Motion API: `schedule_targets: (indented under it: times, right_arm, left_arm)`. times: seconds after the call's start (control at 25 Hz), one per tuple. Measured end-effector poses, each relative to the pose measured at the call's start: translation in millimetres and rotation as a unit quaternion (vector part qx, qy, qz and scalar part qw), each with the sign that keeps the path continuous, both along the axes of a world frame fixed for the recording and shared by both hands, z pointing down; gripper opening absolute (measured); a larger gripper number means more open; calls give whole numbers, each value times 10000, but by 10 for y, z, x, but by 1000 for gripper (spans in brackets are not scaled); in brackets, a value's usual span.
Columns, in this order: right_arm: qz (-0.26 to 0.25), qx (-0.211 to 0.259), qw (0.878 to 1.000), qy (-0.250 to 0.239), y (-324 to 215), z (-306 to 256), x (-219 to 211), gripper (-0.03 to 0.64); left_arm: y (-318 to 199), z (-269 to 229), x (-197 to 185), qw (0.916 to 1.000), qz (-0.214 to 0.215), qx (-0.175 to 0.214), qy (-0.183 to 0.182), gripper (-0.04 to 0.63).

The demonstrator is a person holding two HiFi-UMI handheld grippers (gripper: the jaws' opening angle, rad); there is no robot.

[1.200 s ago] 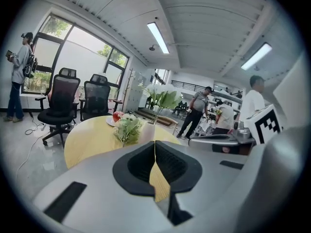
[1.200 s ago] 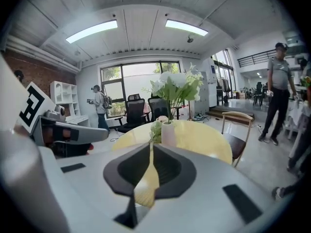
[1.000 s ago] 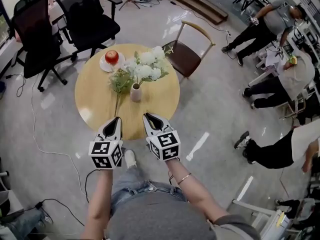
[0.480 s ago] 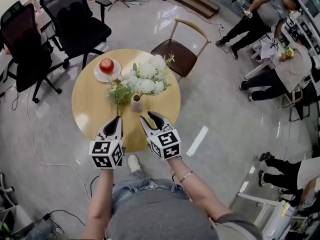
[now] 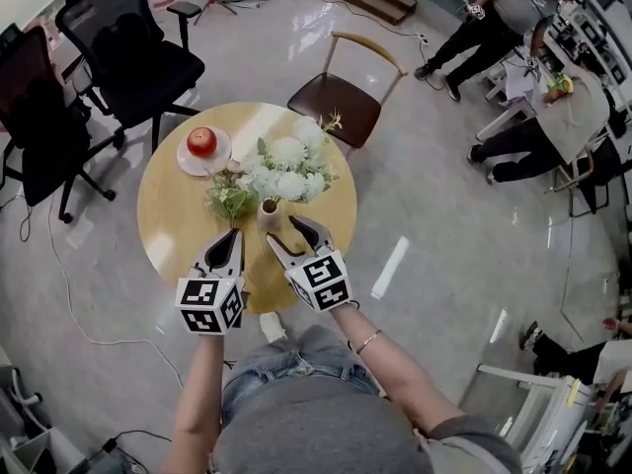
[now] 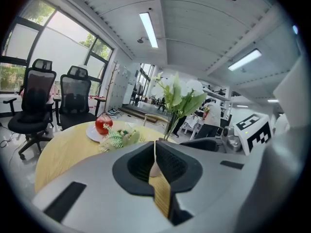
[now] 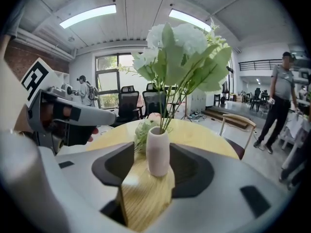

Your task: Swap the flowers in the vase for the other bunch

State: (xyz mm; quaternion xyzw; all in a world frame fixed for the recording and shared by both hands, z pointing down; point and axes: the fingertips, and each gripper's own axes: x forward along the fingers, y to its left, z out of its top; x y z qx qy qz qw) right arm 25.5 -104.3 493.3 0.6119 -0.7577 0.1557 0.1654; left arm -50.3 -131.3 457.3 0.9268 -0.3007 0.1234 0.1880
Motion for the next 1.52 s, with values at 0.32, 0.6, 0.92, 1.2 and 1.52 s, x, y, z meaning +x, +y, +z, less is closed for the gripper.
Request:
schedule_targets:
  times: [0.32,0.6,0.92,1.2,1.52]
  right_arm:
    - [-119,-78,9998,157,-170,150,6,255]
    - [-272,-194,9990,287,-299,222,16,260]
    - [-661,-126,9966,477,-452,290,26,259]
    - [-996,-5,9927,686,-546,259,29,259]
    - [-1238,43,9902,640,-555,269,11,249]
  left_arm:
    - [-112,-76,232,9991,427,41,58,50]
    - [-128,-63,510,9966,764,139,-269,173]
    - [-194,-50,842,9922,1122,173,-514,201]
    - [-258,-54,989,9919,1137,147,-556,201]
    - [-286,-84,1099,9926,950,383,-660,147]
